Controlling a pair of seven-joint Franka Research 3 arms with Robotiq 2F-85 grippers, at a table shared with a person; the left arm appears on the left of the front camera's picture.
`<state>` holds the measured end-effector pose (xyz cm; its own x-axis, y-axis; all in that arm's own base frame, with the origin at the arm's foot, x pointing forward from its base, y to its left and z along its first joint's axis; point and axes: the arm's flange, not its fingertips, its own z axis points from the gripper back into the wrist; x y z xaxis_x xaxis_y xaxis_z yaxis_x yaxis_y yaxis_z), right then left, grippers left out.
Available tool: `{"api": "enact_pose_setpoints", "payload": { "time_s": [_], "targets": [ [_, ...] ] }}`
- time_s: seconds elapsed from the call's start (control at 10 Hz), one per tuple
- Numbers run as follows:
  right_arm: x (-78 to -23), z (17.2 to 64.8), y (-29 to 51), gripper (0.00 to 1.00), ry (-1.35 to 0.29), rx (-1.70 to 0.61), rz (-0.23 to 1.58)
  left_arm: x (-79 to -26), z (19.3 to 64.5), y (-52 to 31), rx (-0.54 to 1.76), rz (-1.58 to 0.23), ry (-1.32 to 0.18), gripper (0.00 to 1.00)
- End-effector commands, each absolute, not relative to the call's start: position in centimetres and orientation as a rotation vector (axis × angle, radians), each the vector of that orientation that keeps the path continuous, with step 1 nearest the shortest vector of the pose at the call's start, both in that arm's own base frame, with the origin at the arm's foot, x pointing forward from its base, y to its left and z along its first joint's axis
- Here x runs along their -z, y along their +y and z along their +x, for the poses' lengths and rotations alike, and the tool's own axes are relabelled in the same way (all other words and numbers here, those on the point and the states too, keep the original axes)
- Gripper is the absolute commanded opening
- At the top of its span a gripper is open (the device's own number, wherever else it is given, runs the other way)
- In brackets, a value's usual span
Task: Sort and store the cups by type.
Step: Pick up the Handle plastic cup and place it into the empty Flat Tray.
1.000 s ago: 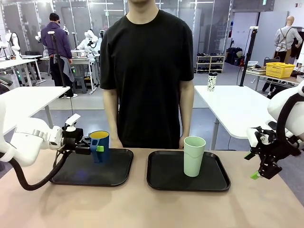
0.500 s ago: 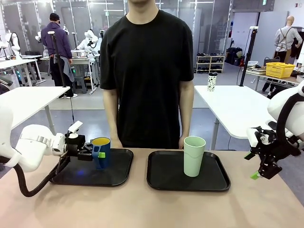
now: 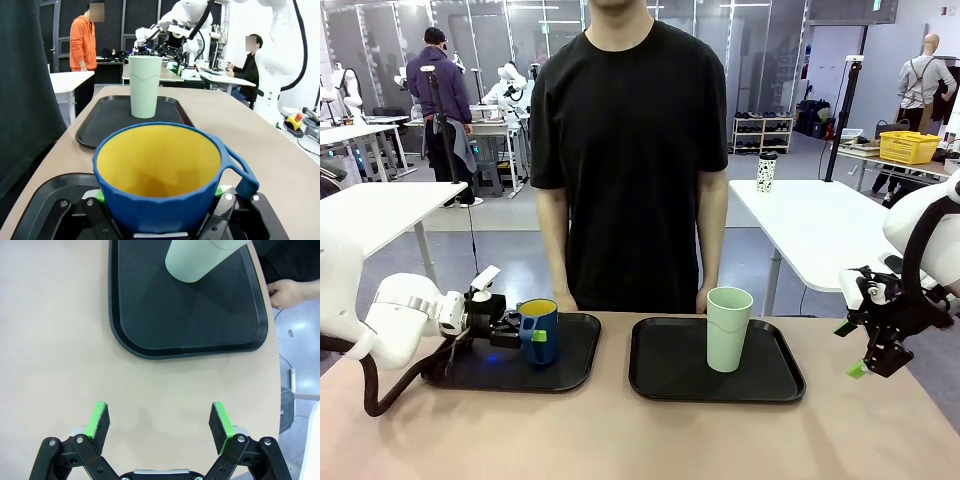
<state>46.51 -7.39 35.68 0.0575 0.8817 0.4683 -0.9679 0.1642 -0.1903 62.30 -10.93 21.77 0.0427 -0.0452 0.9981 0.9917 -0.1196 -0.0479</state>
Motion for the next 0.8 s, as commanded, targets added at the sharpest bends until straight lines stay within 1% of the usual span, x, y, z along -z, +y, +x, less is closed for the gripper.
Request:
{"api": "enact_pose_setpoints", "payload": {
  "time_s": [0.0,0.2,0.3,0.4,0.5,0.7],
  "targets": [
    [-35.73,46.92,-7.27,1.0,-0.561,-1.399,0.208,-21.18,62.77,-10.56,1.32,-1.308,-1.095,0.76],
    [-35.73,46.92,-7.27,1.0,-0.561,-1.399,0.208,-20.61,62.8,-10.48,1.324,-1.296,-1.087,0.76],
    [-35.73,46.92,-7.27,1.0,-0.561,-1.399,0.208,-20.43,62.88,-10.5,1.341,-1.288,-1.076,0.81],
    [-35.73,46.92,-7.27,1.0,-0.561,-1.399,0.208,-20.41,62.84,-10.49,1.356,-1.291,-1.076,0.92],
    [-35.73,46.92,-7.27,1.0,-0.561,-1.399,0.208,-20.39,62.81,-10.49,1.372,-1.283,-1.075,1.0],
    [-35.73,46.92,-7.27,1.0,-0.561,-1.399,0.208,-20.37,62.87,-10.13,1.369,-1.278,-1.07,1.0]
  ]
}}
